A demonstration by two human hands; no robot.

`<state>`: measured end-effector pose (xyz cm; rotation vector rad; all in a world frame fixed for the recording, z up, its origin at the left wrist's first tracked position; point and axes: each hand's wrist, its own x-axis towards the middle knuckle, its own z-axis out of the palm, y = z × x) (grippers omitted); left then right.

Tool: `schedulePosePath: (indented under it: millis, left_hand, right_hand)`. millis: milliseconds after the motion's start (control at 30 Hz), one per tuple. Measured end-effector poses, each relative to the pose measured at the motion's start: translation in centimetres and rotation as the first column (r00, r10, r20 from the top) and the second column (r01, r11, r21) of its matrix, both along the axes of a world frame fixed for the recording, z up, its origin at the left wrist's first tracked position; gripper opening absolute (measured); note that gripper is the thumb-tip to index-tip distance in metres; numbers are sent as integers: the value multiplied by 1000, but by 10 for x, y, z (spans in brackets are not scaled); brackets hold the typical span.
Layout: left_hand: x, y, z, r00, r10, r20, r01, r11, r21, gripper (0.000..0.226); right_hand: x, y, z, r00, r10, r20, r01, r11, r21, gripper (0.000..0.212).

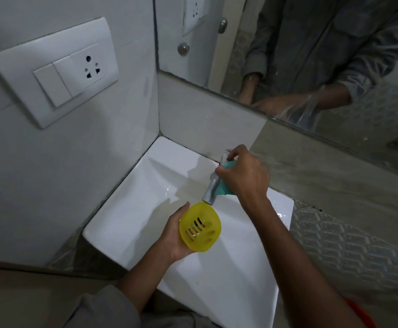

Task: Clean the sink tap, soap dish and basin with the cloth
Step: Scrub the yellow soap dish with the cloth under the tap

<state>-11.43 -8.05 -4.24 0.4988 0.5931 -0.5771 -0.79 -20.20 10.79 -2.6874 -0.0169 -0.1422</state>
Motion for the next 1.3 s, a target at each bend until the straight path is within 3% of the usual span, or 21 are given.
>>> schedulePosePath:
  millis: [100, 333, 467, 633, 667, 733, 800, 833, 900, 933, 1000, 1067, 1167, 1233, 1300]
  left_hand:
    - [4, -2, -2, 1000, 17, 14, -17, 1000, 16, 53]
    - [11, -2, -3, 996, 32, 78, -37, 998, 54, 46]
    - [11, -1, -5, 997, 41, 65, -44, 998, 46, 47]
    - [9, -4, -1, 998, 50, 49, -53, 996, 70, 52]
    - [8, -3, -1, 998, 47, 43, -50, 996, 71, 53]
    - [4, -2, -4, 999, 42, 22, -43, 998, 46, 53]
    - [0, -1, -7, 1000, 25, 8, -25, 999, 33, 52]
    - [-2, -2, -7, 1000, 10, 6, -10, 999, 35, 52]
    - [-6, -7, -7, 1000, -20, -10, 21, 999, 44, 50]
    - [-8, -11, -6, 999, -34, -22, 35, 999, 41, 50]
    - [-10, -22, -5, 997, -68, -21, 69, 997, 29, 50]
    - [-10, -35, -1, 996, -88, -7, 88, 996, -4, 51]
    - [-10, -47, 1, 995, -98, -23, 98, 995, -18, 51]
    - [-13, -47, -1, 993, -120, -15, 120, 993, 12, 52]
    - [-15, -49, 0, 992, -129, 6, 129, 991, 29, 50]
  right_hand:
    - [3, -12, 2, 999, 42, -16, -42, 999, -5, 48]
    - [13, -27, 8, 992, 112, -53, -112, 994, -5, 48]
    - [9, -31, 7, 991, 25, -129, -37, 995, -95, 44]
    - [-17, 9, -7, 993, -64, -95, 49, 987, -151, 55]
    - [-19, 11, -6, 990, -47, -130, 32, 992, -118, 55]
    - [-23, -3, -5, 962, 29, -272, 14, 988, 154, 56]
    - [-34, -29, -6, 888, 137, -439, 120, 852, 510, 59]
    - [-42, -44, -12, 852, 171, -496, 205, 762, 615, 55]
    - [-56, -68, -29, 832, 151, -533, 340, 621, 706, 41]
    - [-61, -74, -40, 859, 87, -504, 350, 620, 703, 33]
    - [-75, -77, -62, 933, -66, -353, 274, 767, 581, 30]
    - [-99, -61, -78, 965, 64, -253, 67, 878, 474, 32]
    - [-141, -42, -103, 856, 428, -289, -289, 861, 419, 31]
    - [-150, -45, -112, 798, 512, -318, -411, 848, 335, 44]
    - [-143, -52, -117, 781, 487, -391, -479, 869, 123, 58]
